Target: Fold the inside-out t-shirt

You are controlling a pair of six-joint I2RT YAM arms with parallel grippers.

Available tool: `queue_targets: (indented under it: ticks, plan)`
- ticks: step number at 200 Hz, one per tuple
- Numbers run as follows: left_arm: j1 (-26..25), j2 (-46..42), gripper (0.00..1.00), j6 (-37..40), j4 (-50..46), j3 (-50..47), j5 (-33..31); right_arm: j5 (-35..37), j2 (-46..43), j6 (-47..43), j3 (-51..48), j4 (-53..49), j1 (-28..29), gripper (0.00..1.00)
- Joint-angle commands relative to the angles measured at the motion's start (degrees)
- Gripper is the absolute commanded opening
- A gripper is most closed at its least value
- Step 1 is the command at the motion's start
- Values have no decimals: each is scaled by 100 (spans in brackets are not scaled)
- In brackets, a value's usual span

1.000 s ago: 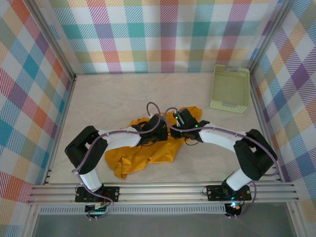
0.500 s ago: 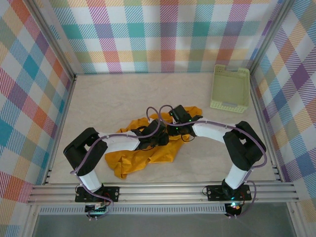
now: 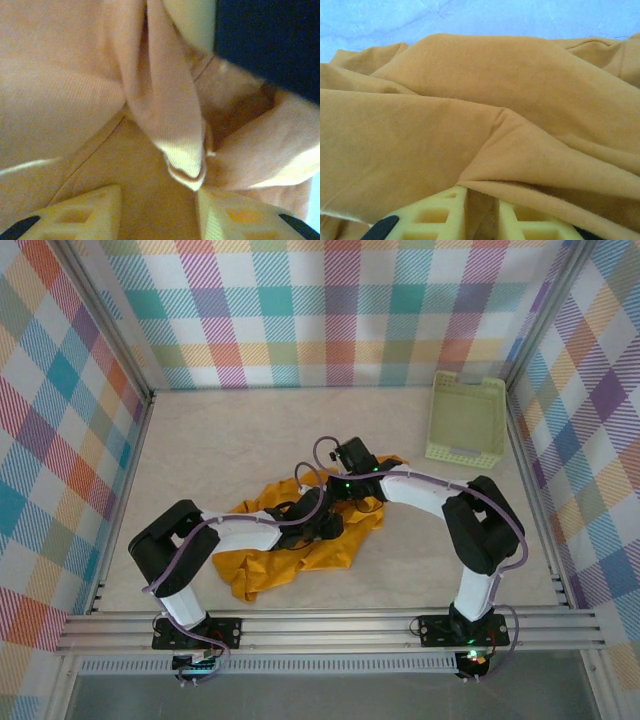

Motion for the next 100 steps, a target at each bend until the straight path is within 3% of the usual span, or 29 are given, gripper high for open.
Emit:
queue_targets:
  ticks: [1, 53, 100]
  plan:
    - [-136, -194, 45, 35, 195, -177, 11, -284, -53, 20, 196, -59, 89, 24]
    - [-137, -510, 47, 67, 344, -477, -144, -309, -825, -489, -385, -200, 73, 30]
    - [-136, -657, 47, 26, 395, -650, -275, -375, -776, -781, -563, -377, 28, 20]
